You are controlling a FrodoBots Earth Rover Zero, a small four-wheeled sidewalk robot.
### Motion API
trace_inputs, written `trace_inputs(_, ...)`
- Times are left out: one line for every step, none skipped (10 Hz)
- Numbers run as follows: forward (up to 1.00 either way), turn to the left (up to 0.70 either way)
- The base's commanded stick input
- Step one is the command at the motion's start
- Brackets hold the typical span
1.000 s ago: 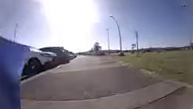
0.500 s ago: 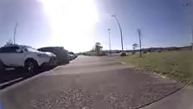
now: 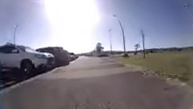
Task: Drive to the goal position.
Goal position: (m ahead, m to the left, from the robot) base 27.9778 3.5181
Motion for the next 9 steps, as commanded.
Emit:
trace_inputs(1.0,0.0)
trace_inputs(1.0,0.0)
trace_inputs(1.0,0.0)
trace_inputs(1.0,0.0)
trace_inputs(1.0,0.0)
trace_inputs(1.0,0.0)
trace_inputs(1.0,0.0)
trace_inputs(1.0,0.0)
trace_inputs(1.0,0.0)
